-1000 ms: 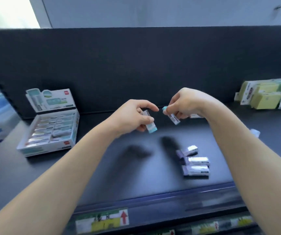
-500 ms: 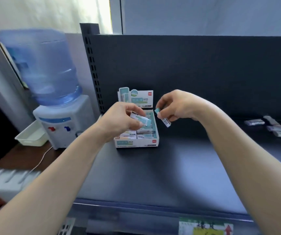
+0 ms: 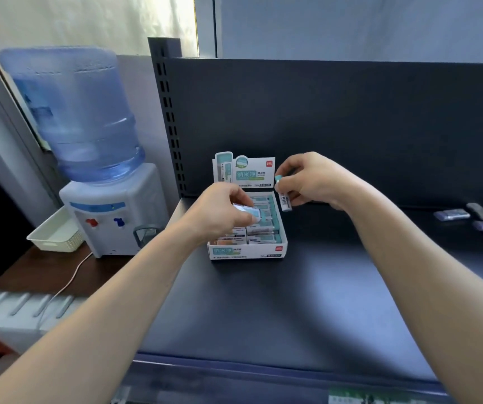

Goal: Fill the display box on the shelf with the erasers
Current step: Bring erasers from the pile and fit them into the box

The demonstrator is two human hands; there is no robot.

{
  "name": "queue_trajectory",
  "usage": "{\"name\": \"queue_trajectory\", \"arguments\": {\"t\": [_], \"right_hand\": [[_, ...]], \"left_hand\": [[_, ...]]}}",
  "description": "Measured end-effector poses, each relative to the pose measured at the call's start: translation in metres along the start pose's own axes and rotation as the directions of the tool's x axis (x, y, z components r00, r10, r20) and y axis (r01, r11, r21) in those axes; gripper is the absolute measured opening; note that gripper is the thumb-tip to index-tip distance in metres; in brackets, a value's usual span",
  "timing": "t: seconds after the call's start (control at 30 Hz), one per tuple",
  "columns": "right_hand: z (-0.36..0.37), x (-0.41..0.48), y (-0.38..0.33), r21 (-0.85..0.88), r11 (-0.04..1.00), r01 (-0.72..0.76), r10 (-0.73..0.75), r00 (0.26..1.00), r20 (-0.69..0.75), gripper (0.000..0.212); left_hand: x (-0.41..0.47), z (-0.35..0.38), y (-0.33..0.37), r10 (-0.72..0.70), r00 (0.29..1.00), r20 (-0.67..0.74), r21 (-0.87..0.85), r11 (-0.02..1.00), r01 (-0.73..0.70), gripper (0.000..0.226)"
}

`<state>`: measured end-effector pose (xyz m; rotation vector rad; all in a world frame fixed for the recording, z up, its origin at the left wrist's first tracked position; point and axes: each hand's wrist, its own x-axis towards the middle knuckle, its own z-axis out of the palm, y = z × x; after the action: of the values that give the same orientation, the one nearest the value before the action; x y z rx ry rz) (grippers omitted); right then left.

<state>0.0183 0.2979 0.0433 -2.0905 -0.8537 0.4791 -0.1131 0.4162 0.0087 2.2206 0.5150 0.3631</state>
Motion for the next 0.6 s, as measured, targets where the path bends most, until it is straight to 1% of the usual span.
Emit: {"name": "queue_trajectory", "arguments": {"t": [0.07,0.17,0.27,0.33,0.43,0.5,0.6], "right_hand": [[-0.002,0.003,0.001,0.020,1.000,-0.008,0.007,0.999,0.031,0.014],[-0.005,0.005,0.002,0.008,1.000,-0.006,0.005,0.992,0.130,0.010],[-0.006,0.007,0.005,0.003,1.000,-0.003,0.003,0.978,0.208,0.008],[-0.005,0.010,0.007,0.010,1.000,0.010,-0.012,0.978,0.207,0.008],[-0.004,0.014,0.006,-0.026,0.998,0.048,-0.043,0.983,0.179,0.005],[-0.003,0.015,0.005,-0.051,0.997,0.061,-0.049,0.977,0.206,0.008],[0.000,0.013,0.005,-0.132,0.989,0.061,-0.026,0.967,0.252,0.021]], "left_hand": [[0.003,0.001,0.000,-0.019,1.000,-0.019,0.011,1.000,0.019,0.020],[0.007,0.002,0.000,-0.047,0.998,-0.035,0.038,0.998,0.048,0.020],[0.005,0.002,0.004,-0.069,0.998,-0.006,0.045,0.997,0.069,0.018],[0.001,0.003,0.005,-0.085,0.996,0.019,0.058,0.995,0.084,0.016],[-0.003,0.003,0.005,-0.095,0.995,0.027,0.041,0.995,0.094,0.017],[-0.005,0.002,0.004,-0.074,0.997,0.030,0.031,0.997,0.073,0.021],[-0.007,0.006,0.003,-0.080,0.994,0.069,-0.017,0.996,0.082,0.020]]}}
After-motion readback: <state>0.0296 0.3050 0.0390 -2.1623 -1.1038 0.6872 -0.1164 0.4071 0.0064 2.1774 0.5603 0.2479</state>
